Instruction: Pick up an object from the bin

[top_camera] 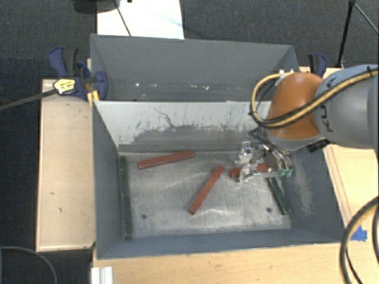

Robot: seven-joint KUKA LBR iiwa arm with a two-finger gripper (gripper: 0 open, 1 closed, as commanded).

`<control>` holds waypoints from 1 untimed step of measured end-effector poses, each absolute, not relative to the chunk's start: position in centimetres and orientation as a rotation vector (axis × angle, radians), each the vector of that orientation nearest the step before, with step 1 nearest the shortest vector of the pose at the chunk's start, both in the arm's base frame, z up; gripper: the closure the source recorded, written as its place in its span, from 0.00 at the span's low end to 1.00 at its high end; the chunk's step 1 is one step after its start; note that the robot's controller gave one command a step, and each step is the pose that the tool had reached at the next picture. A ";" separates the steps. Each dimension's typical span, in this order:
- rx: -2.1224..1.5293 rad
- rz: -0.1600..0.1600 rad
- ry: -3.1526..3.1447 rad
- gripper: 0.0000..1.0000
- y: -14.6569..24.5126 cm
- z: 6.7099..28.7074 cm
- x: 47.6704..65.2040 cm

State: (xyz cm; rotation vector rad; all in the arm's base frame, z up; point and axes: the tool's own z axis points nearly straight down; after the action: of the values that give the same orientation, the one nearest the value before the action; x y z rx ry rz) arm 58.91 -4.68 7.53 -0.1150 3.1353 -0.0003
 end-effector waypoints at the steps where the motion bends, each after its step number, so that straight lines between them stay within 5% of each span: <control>1: -0.117 0.000 3.135 1.00 -4.7 7.5 58.9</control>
Offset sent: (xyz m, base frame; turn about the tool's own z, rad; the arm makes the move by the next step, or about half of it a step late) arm -0.0063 0.0013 0.1476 -0.0631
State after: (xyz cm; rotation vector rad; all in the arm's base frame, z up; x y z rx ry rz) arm 58.91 -4.68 7.53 -0.1172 3.1352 -0.0004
